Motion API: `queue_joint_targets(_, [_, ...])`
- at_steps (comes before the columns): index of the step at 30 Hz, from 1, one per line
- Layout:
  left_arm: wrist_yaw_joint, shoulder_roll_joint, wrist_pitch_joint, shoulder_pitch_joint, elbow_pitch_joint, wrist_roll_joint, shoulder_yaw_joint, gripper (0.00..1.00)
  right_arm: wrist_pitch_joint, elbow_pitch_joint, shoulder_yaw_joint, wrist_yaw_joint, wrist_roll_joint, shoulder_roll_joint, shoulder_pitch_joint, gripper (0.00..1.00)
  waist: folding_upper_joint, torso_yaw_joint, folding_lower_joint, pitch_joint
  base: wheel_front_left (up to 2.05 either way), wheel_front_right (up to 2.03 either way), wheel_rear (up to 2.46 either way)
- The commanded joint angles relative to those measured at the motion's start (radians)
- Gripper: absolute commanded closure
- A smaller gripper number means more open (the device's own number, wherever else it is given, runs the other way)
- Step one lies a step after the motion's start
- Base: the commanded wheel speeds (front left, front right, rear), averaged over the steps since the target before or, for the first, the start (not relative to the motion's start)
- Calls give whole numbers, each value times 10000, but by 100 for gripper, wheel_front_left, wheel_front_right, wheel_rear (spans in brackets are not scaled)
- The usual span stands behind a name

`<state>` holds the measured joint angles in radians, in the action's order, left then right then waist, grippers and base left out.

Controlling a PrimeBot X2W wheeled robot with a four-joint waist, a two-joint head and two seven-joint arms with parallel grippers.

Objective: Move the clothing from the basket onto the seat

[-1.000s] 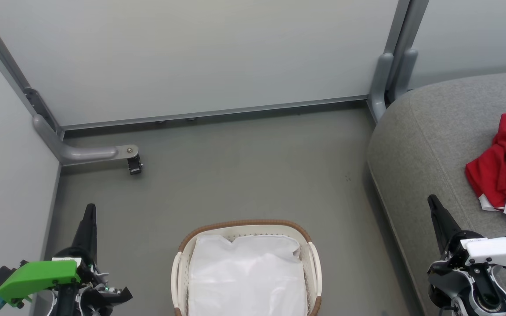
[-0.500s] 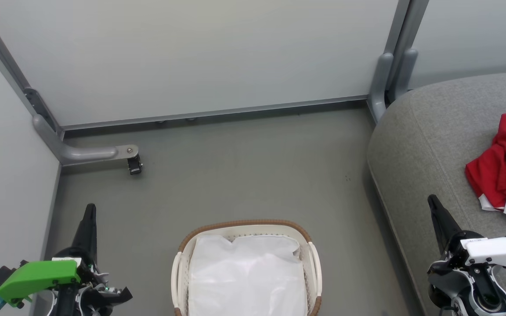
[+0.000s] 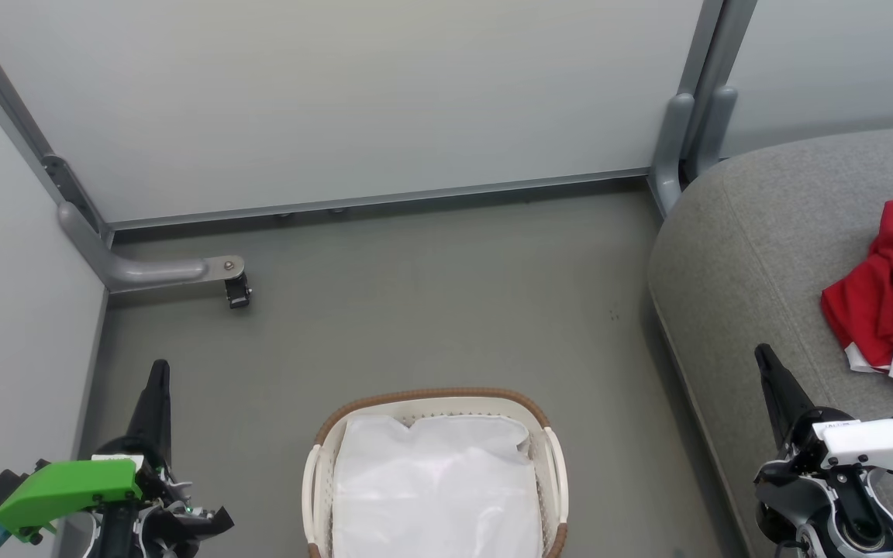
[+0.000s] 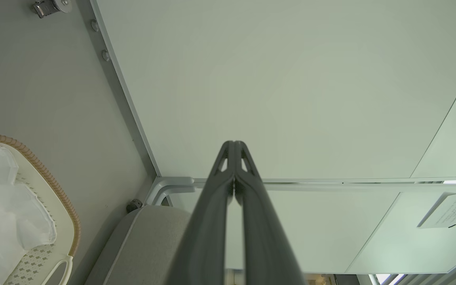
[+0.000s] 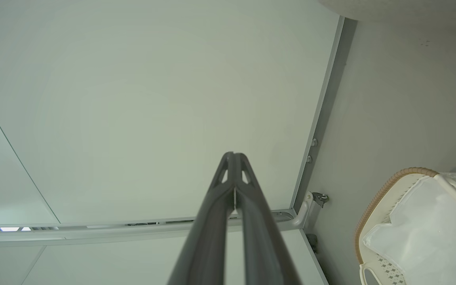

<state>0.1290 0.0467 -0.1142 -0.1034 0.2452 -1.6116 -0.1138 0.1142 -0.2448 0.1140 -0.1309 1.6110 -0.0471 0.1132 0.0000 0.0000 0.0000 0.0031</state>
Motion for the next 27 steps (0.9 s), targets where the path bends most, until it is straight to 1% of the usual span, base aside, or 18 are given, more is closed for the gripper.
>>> queue_joint_targets(1, [46, 66, -31, -106, -17, -29, -20, 100, 30, 26, 16, 3, 40, -60, -103, 100, 0, 0, 0, 0, 0, 0, 0])
queue_joint_targets(27, [46, 67, -31, -106, -16, -29, -19, 100, 29, 26, 16, 3, 40, -60, -104, 100, 0, 0, 0, 0, 0, 0, 0])
